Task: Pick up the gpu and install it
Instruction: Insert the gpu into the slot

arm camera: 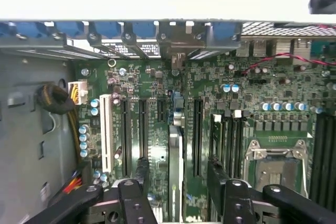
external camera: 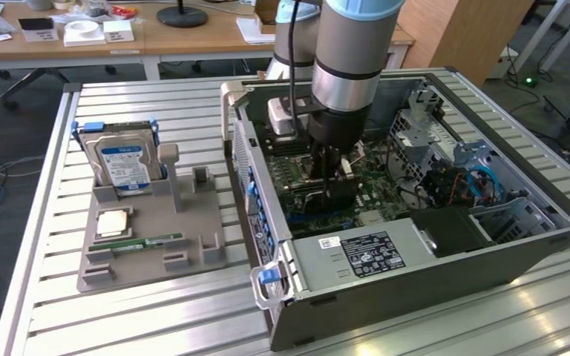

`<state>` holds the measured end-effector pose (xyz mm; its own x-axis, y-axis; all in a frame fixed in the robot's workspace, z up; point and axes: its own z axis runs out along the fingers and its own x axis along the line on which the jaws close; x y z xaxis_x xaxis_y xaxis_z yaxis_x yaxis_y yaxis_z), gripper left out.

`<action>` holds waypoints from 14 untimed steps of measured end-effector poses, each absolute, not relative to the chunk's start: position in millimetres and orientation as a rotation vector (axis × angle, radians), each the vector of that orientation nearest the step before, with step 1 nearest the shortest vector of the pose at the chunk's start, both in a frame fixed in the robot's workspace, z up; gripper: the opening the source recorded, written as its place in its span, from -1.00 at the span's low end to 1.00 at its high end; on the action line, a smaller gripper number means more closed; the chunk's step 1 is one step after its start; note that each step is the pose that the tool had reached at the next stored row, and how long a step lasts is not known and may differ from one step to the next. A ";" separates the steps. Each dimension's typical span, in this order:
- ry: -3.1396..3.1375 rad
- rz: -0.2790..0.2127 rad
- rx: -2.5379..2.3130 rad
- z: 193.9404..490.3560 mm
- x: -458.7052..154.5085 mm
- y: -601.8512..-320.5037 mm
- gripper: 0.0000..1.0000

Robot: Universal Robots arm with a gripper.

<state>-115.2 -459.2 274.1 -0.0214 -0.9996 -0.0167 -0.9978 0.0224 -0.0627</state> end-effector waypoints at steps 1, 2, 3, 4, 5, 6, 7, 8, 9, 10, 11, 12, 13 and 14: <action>2.206 -0.051 -2.158 276.9 -115.2 -459.2 0.13; 2.206 -0.051 -2.158 279.8 -115.1 -459.2 0.13; 2.206 -0.051 -2.158 282.8 -115.1 -459.2 0.13; 2.206 -0.052 -2.158 286.0 -115.1 -459.2 0.13; 2.206 -0.052 -2.158 289.3 -115.1 -459.2 0.13; 2.206 -0.052 -2.158 292.6 -115.1 -459.2 0.13; 2.206 -0.052 -2.158 296.0 -115.1 -459.2 0.13; 2.207 -0.053 -2.158 299.2 -115.1 -459.2 0.13; 2.208 -0.053 -2.158 301.9 -115.1 -459.2 0.13; 2.209 -0.054 -2.157 304.5 -115.1 -459.2 0.13; 2.210 -0.054 -2.156 307.5 -115.1 -459.2 0.13; 2.211 -0.055 -2.155 310.3 -115.1 -459.2 0.13; 2.213 -0.056 -2.154 312.9 -115.1 -459.2 0.13; 2.214 -0.057 -2.153 315.3 -115.1 -459.2 0.13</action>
<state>-115.1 -459.2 315.3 -0.0277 -0.9995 -0.0120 -0.9976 0.0284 -0.0627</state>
